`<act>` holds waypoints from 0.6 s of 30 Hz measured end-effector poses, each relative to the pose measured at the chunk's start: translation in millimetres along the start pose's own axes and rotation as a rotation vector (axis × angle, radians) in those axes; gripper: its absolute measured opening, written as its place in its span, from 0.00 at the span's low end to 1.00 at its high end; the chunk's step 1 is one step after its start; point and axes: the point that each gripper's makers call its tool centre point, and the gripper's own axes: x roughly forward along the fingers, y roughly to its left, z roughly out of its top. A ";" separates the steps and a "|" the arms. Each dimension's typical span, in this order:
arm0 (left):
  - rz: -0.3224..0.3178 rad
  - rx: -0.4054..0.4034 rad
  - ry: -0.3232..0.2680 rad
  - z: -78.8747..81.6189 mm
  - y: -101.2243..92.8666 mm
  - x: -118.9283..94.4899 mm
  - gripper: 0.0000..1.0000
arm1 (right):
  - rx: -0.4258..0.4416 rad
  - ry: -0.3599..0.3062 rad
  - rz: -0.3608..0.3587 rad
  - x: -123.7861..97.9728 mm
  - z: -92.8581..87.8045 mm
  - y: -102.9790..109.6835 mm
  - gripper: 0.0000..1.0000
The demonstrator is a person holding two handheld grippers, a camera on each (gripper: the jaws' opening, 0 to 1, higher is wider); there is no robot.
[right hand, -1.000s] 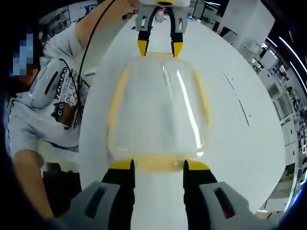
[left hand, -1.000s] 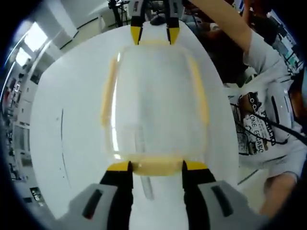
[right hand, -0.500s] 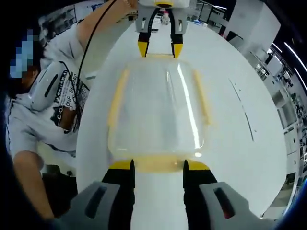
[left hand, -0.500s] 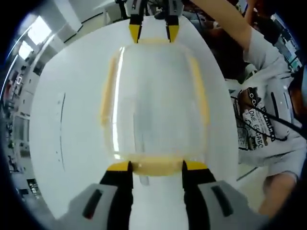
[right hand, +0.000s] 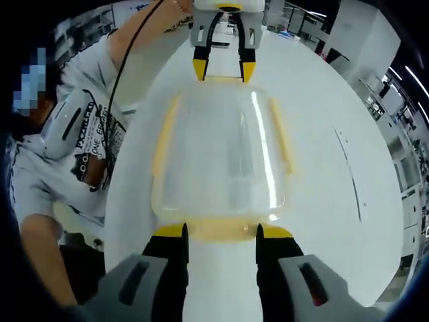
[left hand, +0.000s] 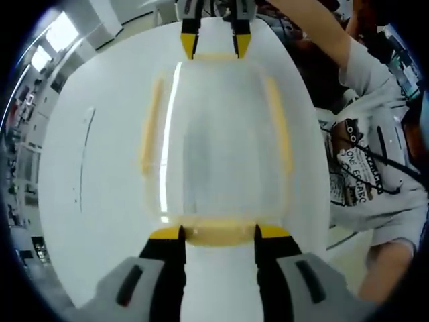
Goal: Snap each plastic latch of the storage box into its locked position after aligning the lid with the box until every specified latch is closed and the lid sits flush.
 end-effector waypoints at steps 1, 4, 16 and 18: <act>-0.004 -0.009 0.003 -4.6 -1.1 0.3 0.39 | 0.000 -0.007 0.008 3.6 3.6 0.0 0.38; -0.005 -0.025 0.007 -15.6 -6.0 -0.3 0.39 | -0.004 -0.007 0.017 9.2 10.1 0.6 0.38; -0.004 -0.065 0.013 -41.3 -13.2 -4.4 0.39 | -0.029 -0.017 0.030 20.4 36.8 6.6 0.38; -0.004 -0.071 0.014 -42.5 -14.4 -4.6 0.39 | -0.030 -0.017 0.030 20.3 38.4 6.8 0.38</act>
